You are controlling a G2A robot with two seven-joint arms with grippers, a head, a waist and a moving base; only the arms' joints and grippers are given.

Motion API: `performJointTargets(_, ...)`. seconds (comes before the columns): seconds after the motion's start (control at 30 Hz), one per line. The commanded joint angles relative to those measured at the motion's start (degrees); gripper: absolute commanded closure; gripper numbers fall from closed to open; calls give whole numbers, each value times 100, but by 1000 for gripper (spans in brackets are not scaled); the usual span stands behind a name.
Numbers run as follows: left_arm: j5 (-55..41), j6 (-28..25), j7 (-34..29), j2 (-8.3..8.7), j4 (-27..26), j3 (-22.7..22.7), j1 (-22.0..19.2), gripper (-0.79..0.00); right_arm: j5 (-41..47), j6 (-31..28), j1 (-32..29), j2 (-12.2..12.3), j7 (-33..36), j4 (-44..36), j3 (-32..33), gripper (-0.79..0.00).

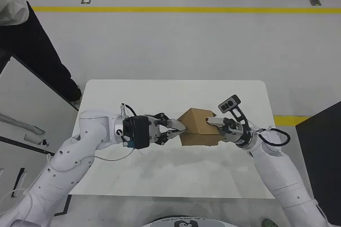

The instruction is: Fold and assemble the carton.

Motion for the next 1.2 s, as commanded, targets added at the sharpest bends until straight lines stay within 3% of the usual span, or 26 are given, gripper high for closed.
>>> performJointTargets(0.0, -7, 21, 14, 2, 17, -16, 4, 0, 15, 6, 13, -7, -9, 1, -18, 0)
performJointTargets(0.43, -132, 122, -203, -3, -67, -26, 67, 0, -84, -49, -42, -10, -276, -170, 23, 0)
performJointTargets(1.17, -110, 2, -130, -43, 44, 222, -119, 0, -243, -371, -10, -24, -112, -196, 80, 0)
